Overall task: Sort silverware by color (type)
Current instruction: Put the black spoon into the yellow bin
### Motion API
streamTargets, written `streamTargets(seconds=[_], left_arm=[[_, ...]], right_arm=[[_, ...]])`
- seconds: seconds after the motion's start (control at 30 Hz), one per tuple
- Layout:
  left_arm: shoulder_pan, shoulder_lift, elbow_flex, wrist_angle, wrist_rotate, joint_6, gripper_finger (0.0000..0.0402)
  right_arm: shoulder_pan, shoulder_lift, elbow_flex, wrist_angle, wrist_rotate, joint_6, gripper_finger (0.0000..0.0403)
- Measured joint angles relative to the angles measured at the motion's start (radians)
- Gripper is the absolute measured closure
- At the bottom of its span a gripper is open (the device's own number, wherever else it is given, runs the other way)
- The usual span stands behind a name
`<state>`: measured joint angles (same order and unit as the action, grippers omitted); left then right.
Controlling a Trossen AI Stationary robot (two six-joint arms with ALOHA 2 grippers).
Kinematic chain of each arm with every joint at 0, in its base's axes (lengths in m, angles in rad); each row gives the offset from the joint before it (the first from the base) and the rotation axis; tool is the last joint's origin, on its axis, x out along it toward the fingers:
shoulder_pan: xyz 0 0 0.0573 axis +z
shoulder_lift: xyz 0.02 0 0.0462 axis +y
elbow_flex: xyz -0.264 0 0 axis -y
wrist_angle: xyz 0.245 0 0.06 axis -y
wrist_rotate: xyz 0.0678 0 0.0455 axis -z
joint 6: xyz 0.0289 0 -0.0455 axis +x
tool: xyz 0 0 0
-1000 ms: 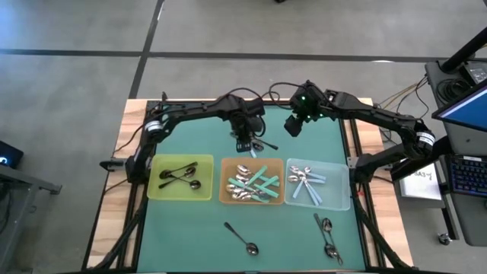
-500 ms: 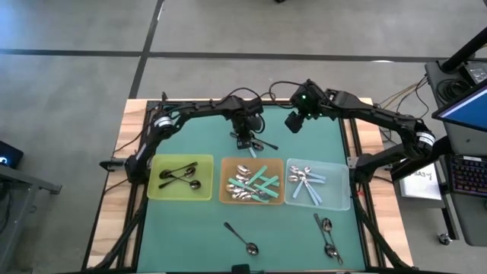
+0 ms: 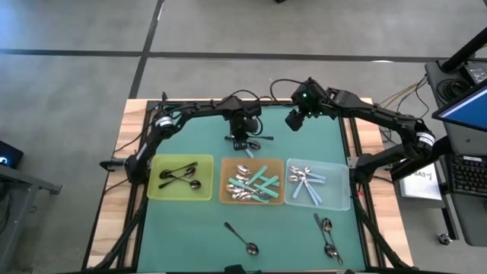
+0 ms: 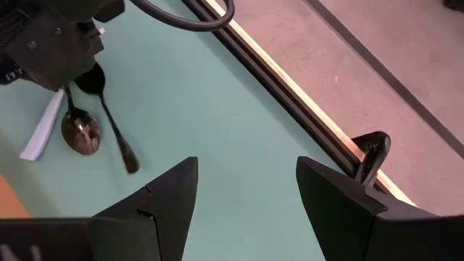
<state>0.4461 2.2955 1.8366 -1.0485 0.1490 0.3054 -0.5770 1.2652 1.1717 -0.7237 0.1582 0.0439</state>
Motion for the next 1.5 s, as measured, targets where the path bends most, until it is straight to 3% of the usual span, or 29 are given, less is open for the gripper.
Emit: streamTargets(seconds=[0.23, 0.4, 0.47, 0.87, 1.0, 1.5], left_arm=[[0.002, 0.003, 0.019, -0.022, 0.008, -0.011, 0.0320], [0.003, 0.006, 0.101, -0.019, 0.194, -0.013, 0.0320], [-0.003, 0.006, 0.129, -0.008, 0.210, -0.012, 0.0320], [-0.005, 0.050, 0.126, 0.005, 0.156, -0.019, 0.0320], [-0.009, 0.058, 0.130, 0.016, 0.086, -0.028, 0.0320], [-0.014, 0.057, 0.130, -0.014, 0.041, -0.051, 0.0320]], right_arm=[[0.000, 0.000, 0.000, -0.001, 0.001, -0.038, 0.0177], [0.000, 0.000, -0.001, 0.000, 0.001, -0.046, 0.0177], [0.000, 0.000, -0.001, 0.000, 0.001, -0.058, 0.0177], [0.000, 0.000, -0.001, -0.001, 0.001, -0.084, 0.0177], [0.000, 0.001, -0.001, -0.001, 0.001, -0.084, 0.0177], [0.000, 0.001, -0.001, -0.003, 0.001, -0.097, 0.0177]])
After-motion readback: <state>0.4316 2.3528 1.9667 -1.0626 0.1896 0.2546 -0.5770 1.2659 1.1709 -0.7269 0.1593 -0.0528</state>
